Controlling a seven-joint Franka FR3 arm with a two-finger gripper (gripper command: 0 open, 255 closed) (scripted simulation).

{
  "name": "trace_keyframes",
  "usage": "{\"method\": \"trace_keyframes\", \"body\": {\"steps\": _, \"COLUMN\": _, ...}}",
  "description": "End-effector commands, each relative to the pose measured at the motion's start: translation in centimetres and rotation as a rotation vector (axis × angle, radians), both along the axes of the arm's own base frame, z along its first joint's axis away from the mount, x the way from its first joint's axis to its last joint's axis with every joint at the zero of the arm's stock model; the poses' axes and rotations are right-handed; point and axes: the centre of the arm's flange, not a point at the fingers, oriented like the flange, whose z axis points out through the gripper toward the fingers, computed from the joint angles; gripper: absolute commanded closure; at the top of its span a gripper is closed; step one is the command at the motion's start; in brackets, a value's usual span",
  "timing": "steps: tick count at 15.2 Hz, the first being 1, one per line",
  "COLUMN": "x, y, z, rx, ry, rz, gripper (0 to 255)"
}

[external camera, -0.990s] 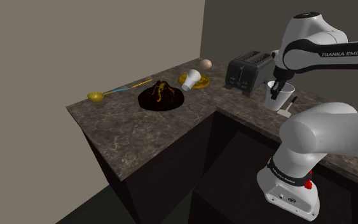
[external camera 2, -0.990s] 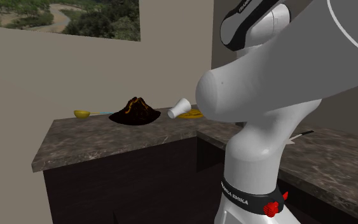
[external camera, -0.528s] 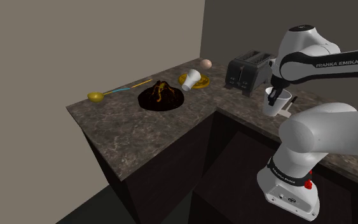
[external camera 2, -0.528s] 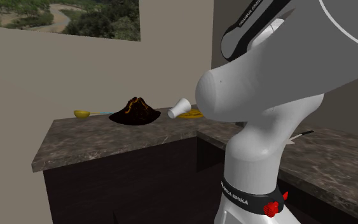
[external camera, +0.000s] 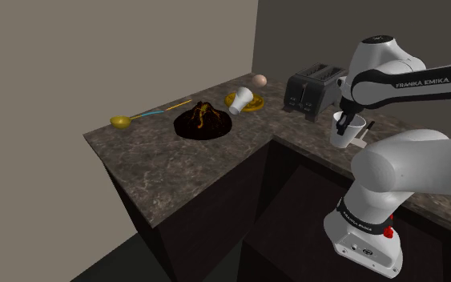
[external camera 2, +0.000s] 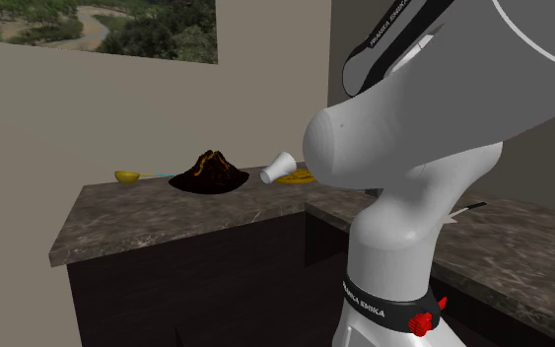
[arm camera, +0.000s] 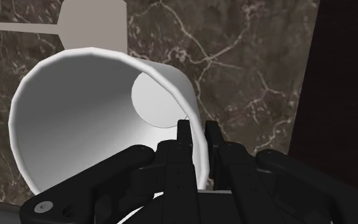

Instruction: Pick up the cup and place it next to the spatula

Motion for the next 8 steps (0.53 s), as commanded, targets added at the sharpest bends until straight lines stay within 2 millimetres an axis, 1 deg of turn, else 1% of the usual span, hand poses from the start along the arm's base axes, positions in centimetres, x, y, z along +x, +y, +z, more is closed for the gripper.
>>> {"method": "trace_keyframes", "body": {"steps": 1, "x": 0.0, "y": 0.0, "z": 0.0, "rx": 0.0, "ry": 0.0, "rz": 0.0, "gripper": 0}}
{"method": "trace_keyframes", "body": {"steps": 6, "x": 0.0, "y": 0.0, "z": 0.0, "rx": 0.0, "ry": 0.0, "rz": 0.0, "gripper": 0}}
{"method": "trace_keyframes", "body": {"steps": 8, "x": 0.1, "y": 0.6, "z": 2.6, "rx": 0.0, "ry": 0.0, "rz": 0.0, "gripper": 0}}
